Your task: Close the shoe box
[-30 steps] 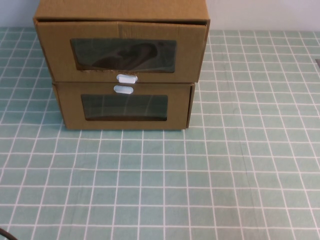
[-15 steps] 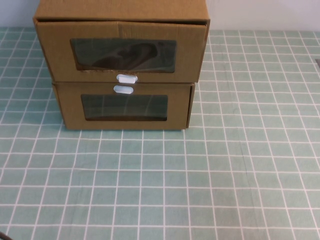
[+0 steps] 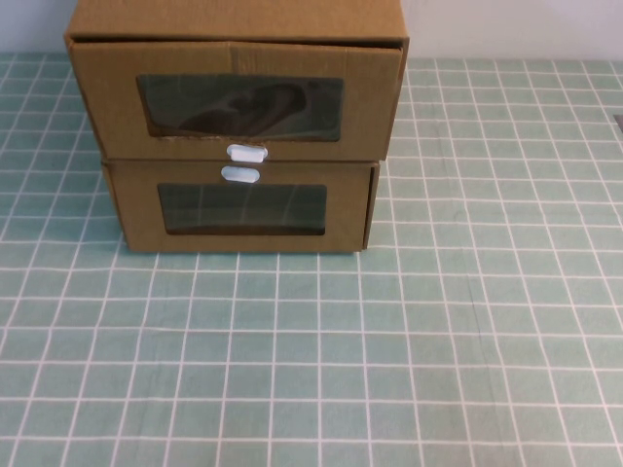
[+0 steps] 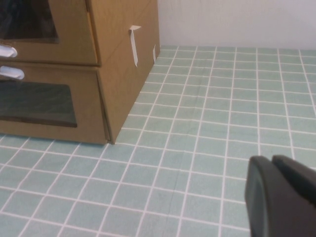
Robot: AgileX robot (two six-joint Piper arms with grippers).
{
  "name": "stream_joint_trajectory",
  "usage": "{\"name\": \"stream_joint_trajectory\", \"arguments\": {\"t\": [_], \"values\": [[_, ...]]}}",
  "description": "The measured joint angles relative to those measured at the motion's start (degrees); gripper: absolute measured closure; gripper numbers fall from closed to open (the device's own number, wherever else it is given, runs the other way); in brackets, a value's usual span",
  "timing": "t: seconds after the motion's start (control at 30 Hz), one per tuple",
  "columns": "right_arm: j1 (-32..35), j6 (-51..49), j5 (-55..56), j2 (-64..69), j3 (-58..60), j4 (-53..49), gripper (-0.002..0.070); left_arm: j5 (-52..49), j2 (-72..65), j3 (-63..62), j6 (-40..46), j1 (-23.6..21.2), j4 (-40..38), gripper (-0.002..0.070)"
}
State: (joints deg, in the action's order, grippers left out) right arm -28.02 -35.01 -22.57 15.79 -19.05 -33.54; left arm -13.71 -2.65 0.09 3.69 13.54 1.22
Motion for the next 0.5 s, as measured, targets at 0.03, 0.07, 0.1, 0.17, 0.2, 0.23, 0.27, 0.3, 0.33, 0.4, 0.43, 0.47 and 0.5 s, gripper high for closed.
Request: {"name": "stream_joint_trajectory", "arguments": {"t": [0.03, 0.07, 0.1, 0.17, 0.2, 0.23, 0.27, 0.3, 0.33, 0.4, 0.43, 0.47, 0.5], "values": [[0.0, 0.0, 0.0, 0.0, 0.0, 0.0, 0.0690, -0.7, 0.9, 0.8, -0.5, 0.0, 0.0, 0.0680], [0.0, 0.0, 0.0, 0.0, 0.0, 0.0, 0.0690, -1.6, 1.8, 1.2, -1.1, 0.0, 0.0, 0.0680], [0.0, 0.0, 0.0, 0.0, 0.0, 0.0, 0.0690, -2.5, 2.5, 1.3, -1.8, 0.0, 0.0, 0.0680], [0.0, 0.0, 0.0, 0.0, 0.0, 0.0, 0.0690, -4.9, 3.1, 1.3, -2.7, 0.0, 0.0, 0.0680], [0.0, 0.0, 0.0, 0.0, 0.0, 0.0, 0.0690, -6.4, 3.1, 1.4, -3.0, 0.0, 0.0, 0.0680], [0.0, 0.0, 0.0, 0.0, 0.0, 0.0, 0.0690, -7.0, 3.2, 1.4, -3.1, 0.0, 0.0, 0.0680], [0.0, 0.0, 0.0, 0.0, 0.0, 0.0, 0.0690, -7.4, 3.2, 1.4, -3.7, 0.0, 0.0, 0.0680], [0.0, 0.0, 0.0, 0.0, 0.0, 0.0, 0.0690, -7.4, 3.2, 1.4, -3.7, 0.0, 0.1, 0.0680], [0.0, 0.0, 0.0, 0.0, 0.0, 0.0, 0.0690, -7.4, 3.2, 1.4, -3.7, 0.0, 0.1, 0.0680], [0.0, 0.0, 0.0, 0.0, 0.0, 0.0, 0.0690, -7.5, 3.2, 1.4, -3.7, 0.0, 0.1, 0.0680], [0.0, 0.0, 0.0, 0.0, 0.0, 0.0, 0.0690, -7.5, 3.2, 1.4, -3.7, 0.0, 0.1, 0.0680], [0.0, 0.0, 0.0, 0.0, 0.0, 0.0, 0.0690, -7.5, 3.2, 1.4, -3.7, 0.0, 0.1, 0.0680], [0.0, 0.0, 0.0, 0.0, 0.0, 0.0, 0.0690, -7.5, 3.2, 1.4, -3.7, 0.0, 0.1, 0.0680]]}}
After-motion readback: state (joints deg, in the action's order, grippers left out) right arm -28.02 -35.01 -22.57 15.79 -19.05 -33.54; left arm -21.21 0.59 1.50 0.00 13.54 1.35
